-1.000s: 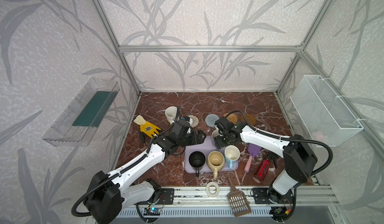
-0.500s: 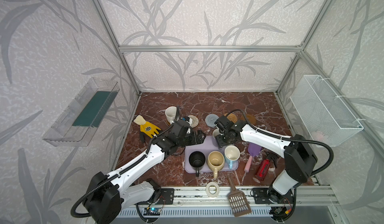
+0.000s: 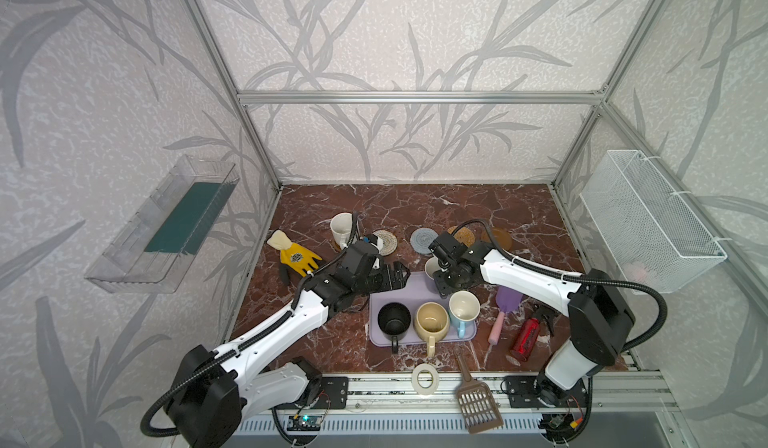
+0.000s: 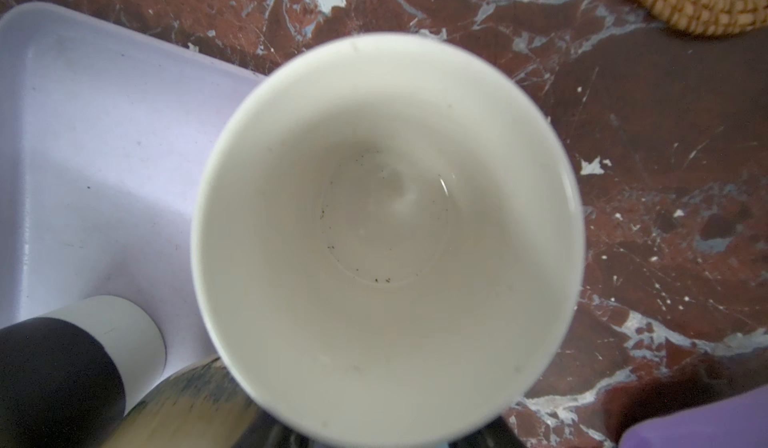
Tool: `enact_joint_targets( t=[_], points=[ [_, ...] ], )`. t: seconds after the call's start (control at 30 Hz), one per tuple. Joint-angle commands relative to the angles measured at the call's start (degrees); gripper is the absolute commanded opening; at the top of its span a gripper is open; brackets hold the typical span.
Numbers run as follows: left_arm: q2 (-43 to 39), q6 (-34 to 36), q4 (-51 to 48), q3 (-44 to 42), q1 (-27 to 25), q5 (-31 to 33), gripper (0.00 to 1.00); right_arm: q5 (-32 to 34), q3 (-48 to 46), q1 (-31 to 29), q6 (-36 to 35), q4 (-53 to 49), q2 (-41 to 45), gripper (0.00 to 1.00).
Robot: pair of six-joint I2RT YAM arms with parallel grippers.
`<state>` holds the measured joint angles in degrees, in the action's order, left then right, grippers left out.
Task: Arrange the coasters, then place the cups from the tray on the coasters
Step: 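Lift the lavender mug out of the tray with the right gripper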
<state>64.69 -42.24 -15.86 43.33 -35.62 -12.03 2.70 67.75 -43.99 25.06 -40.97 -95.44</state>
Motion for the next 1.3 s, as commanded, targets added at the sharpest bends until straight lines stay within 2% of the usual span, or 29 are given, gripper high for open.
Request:
enact_joint_targets(
  t=[0.0, 0.37, 1.27],
  points=[
    [-1.2, -0.5, 0.4, -0.5, 0.0, 1.2, 0.95, 1.4, -0.2, -0.1, 0.5, 2.2, 1.0, 0.46],
    [-2.6, -1.1, 1.0, -1.3, 0.0, 2.4, 0.95, -1.0, 1.0, 0.3, 1.4, 5.2, -0.7, 0.41],
    [-3.7, -1.8, 1.8, -2.0, 0.2, 3.0, 0.96, -0.1, 1.0, 0.2, 1.8, 6.9, -1.3, 0.20]
  ],
)
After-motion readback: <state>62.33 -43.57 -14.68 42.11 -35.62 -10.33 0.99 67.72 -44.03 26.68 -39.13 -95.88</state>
